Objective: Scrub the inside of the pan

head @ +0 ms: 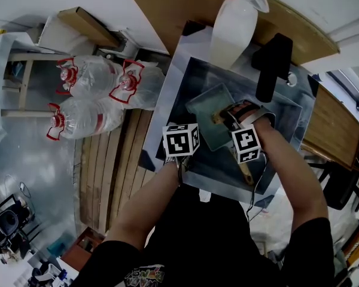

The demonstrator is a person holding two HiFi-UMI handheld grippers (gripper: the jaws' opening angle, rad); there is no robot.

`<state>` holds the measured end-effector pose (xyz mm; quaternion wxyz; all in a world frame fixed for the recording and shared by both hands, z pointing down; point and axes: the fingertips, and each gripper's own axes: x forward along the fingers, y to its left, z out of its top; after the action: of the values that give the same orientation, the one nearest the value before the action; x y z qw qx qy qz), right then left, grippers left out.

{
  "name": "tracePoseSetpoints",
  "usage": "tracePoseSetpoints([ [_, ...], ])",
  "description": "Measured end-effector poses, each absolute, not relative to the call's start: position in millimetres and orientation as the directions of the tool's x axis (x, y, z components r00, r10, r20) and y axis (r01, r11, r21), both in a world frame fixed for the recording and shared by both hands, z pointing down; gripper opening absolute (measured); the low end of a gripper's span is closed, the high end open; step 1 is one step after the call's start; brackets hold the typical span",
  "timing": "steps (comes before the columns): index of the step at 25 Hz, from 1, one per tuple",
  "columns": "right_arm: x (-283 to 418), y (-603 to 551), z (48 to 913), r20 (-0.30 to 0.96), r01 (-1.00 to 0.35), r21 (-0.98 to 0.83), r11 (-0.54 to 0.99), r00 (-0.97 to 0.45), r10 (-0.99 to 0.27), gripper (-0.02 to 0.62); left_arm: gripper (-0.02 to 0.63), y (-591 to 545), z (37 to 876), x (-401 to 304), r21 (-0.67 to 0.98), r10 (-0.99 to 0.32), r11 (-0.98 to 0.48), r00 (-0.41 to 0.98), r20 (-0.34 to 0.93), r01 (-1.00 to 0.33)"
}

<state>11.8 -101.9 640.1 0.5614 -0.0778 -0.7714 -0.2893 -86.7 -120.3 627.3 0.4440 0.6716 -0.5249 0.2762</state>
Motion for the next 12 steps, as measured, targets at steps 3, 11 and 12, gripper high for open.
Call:
tracePoseSetpoints([
  [3, 19, -93, 640, 0.923, 0.46, 0.326, 0.826, -0.343, -0.174, 0.087, 0.043, -121, 627, -86, 0.308, -0.461, -0.054, 0.297, 0.836, -0.95],
  [11, 30, -75, 640, 0.944, 0.484, 0.26, 0.836, -0.307, -0.116, 0.087, 0.043, -120, 627, -87, 0.305, -0.46, -0.054, 0.295, 0.837, -0.951],
  [12, 31, -73, 640, 0.946, 0.484, 0.254, 0.837, -0.304, -0.112, 0.087, 0.043, -120, 627, -87, 0.305, -0.461, -0.054, 0.295, 0.837, -0.951],
])
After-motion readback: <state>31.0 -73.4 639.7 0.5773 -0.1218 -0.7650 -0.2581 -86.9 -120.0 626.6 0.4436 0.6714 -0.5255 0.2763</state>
